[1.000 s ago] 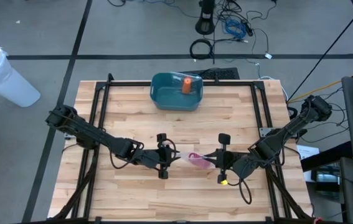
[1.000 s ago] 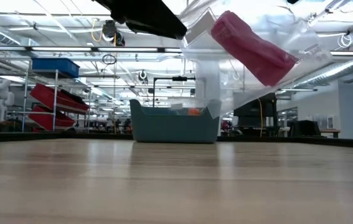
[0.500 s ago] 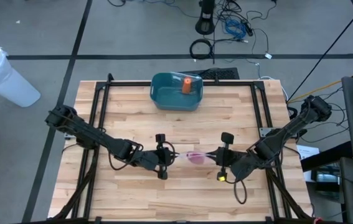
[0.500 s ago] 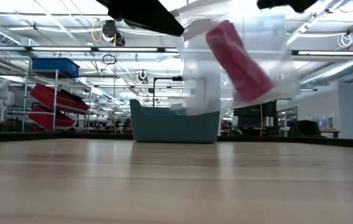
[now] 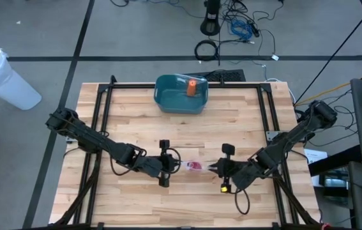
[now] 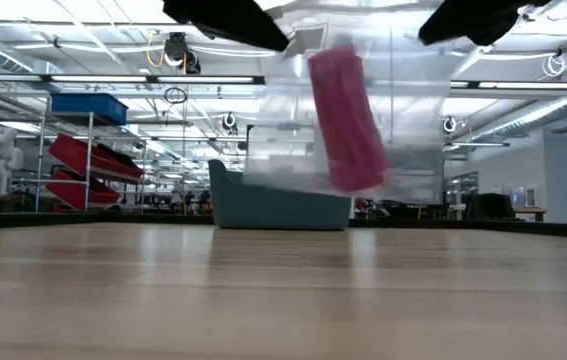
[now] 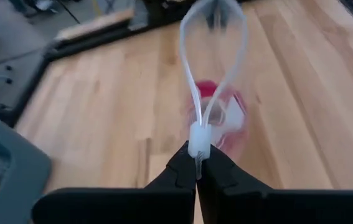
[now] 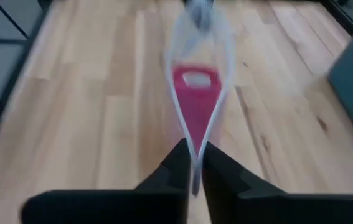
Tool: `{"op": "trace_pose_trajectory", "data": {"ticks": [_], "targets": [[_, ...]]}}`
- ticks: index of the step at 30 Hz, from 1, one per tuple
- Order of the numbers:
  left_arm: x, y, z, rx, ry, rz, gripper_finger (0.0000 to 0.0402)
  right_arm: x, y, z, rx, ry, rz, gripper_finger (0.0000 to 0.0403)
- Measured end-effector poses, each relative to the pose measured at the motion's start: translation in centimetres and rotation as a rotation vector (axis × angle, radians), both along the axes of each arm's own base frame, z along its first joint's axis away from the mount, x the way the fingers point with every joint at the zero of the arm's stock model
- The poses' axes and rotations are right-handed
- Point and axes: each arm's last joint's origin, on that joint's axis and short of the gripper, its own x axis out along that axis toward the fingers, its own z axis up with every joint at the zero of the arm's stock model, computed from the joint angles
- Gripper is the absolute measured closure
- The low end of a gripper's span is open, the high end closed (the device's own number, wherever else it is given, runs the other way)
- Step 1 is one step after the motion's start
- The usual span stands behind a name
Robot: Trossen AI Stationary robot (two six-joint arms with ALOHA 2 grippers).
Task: Roll bandage
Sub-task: Close the transparent zip lock containing the rolled pink bandage
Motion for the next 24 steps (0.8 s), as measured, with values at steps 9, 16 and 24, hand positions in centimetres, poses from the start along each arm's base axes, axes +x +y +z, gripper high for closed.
{"op": "trace_pose_trajectory", "data": {"ticks": [9, 16, 24], "targets": [[-0.1, 0.6, -0.5, -0.058, 0.063, -0.007, 0.0401, 0.3, 0.6, 2.7, 0.076, -0.203, 0.051, 0.0276], [0.0, 0.7, -0.5, -0.062, 0.063, -0.008, 0.0401, 3.9, -0.3, 0.7, -0.05, -0.227, 0.045, 0.0241], [0.2, 1.0, -0.6, -0.137, 0.078, -0.022, 0.0401, 6.8, -1.6, -1.2, -0.127, -0.234, 0.085, 0.0262]]}}
